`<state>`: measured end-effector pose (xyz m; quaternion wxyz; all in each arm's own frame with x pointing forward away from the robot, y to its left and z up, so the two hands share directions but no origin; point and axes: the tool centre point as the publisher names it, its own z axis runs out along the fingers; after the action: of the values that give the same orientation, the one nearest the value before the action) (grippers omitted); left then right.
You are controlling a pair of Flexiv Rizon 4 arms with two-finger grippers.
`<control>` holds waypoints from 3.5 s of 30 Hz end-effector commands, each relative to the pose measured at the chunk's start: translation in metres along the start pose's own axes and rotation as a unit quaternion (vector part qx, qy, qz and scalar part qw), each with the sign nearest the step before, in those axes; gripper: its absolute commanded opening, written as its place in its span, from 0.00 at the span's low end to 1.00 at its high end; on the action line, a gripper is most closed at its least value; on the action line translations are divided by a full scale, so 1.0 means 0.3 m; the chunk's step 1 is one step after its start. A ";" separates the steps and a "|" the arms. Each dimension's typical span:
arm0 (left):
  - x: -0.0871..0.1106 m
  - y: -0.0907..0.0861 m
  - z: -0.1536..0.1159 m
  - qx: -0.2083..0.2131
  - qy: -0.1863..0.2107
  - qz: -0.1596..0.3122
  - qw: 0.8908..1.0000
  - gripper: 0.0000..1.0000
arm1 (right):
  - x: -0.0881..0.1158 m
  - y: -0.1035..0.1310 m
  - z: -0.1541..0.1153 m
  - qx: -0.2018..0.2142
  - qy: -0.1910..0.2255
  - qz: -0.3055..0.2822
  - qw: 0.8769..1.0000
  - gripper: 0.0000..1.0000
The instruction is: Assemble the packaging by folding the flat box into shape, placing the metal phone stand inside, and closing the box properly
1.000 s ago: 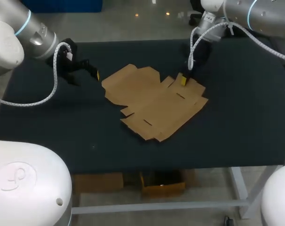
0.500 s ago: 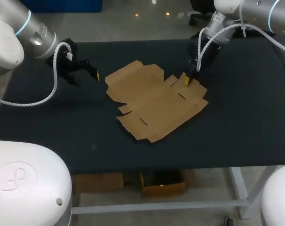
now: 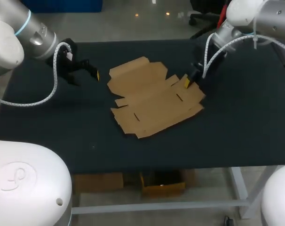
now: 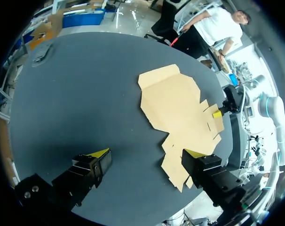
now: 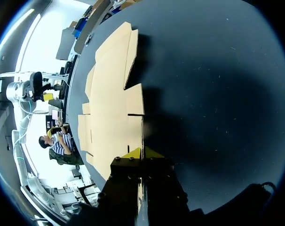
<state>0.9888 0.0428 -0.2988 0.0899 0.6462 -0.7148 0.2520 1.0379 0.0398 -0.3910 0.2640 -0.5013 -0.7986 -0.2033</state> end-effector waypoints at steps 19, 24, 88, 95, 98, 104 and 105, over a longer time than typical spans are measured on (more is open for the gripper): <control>0.001 -0.002 -0.002 -0.002 -0.002 0.000 1.000 1.00 | 0.050 -0.044 0.030 -0.086 0.022 0.019 0.996 1.00; 0.001 -0.002 -0.002 -0.002 -0.002 0.000 1.000 1.00 | 0.038 -0.052 0.023 -0.056 0.024 0.020 0.998 1.00; 0.001 -0.002 -0.002 -0.002 -0.002 0.000 1.000 1.00 | 0.042 -0.105 0.044 0.002 0.054 0.017 0.998 0.00; 0.001 -0.002 -0.002 -0.002 -0.002 0.000 1.000 1.00 | 0.076 -0.135 0.042 -0.018 0.055 0.056 0.997 0.00; 0.001 -0.002 -0.002 -0.002 -0.002 0.000 1.000 1.00 | 0.084 -0.150 0.044 -0.027 0.055 0.072 0.996 0.00; 0.001 -0.002 -0.002 -0.002 -0.002 0.000 1.000 1.00 | 0.090 -0.178 0.056 -0.044 0.064 0.093 0.993 0.00; 0.001 -0.002 -0.002 -0.002 -0.002 0.000 1.000 1.00 | 0.094 -0.183 0.059 -0.048 0.066 0.096 0.992 0.00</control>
<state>0.9888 0.0429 -0.2987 0.0900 0.6462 -0.7148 0.2519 0.9825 0.0476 -0.3901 0.3427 -0.5535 -0.7312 -0.2038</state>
